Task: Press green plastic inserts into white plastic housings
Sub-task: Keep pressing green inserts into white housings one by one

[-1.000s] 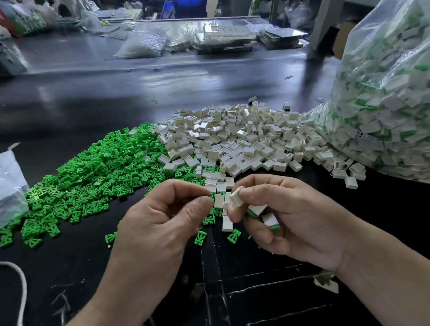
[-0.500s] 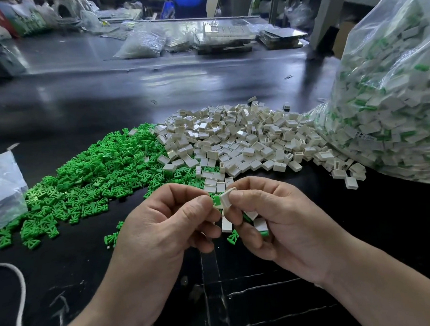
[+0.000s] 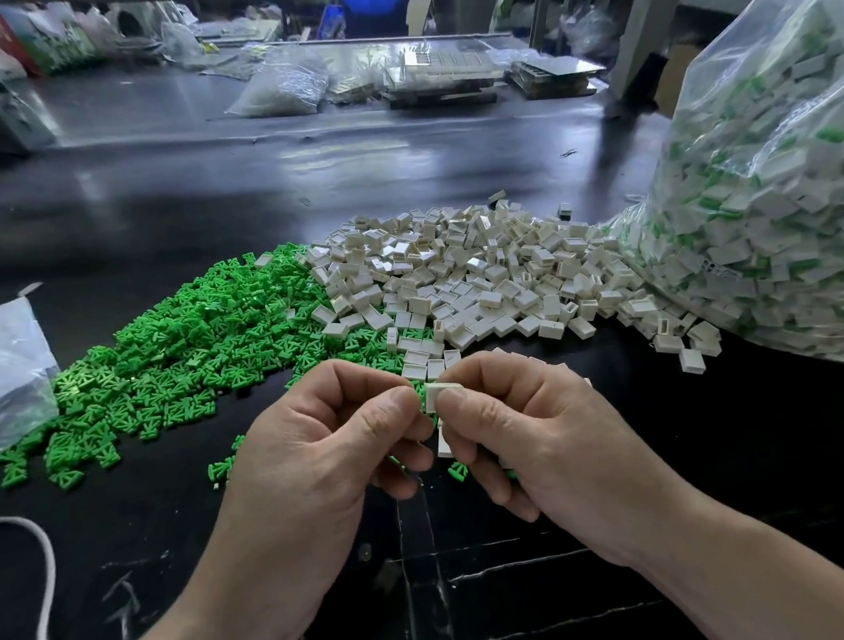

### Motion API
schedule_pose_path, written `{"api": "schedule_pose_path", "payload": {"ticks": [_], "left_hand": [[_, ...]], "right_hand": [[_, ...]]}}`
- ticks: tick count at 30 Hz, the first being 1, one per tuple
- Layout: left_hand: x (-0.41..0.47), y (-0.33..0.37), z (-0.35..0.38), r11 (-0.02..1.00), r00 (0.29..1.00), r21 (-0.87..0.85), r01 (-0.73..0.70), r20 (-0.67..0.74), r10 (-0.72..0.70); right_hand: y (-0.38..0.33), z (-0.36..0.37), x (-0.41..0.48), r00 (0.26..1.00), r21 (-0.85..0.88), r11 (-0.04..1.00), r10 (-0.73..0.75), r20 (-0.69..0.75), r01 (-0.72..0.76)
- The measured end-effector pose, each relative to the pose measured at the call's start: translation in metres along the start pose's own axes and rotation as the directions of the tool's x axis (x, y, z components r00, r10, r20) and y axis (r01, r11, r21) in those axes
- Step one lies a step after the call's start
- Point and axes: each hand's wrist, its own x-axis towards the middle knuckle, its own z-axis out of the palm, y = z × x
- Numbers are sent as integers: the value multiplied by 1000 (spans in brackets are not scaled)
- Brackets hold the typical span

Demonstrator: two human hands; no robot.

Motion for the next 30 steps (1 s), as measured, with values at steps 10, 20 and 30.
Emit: {"api": "schedule_pose_path", "payload": {"ticks": [10, 20, 30], "left_hand": [[-1, 6, 5, 851, 915, -430, 300, 381, -131], [-1, 4, 9, 779, 921, -524, 345, 351, -171], [-2, 1, 10, 764, 893, -556, 328, 446, -58]], "right_hand": [[1, 2, -1, 998, 126, 992, 21, 62, -29], [-1, 4, 0, 992, 247, 966, 42, 118, -71], [-5, 5, -3, 988, 353, 932, 37, 148, -87]]}}
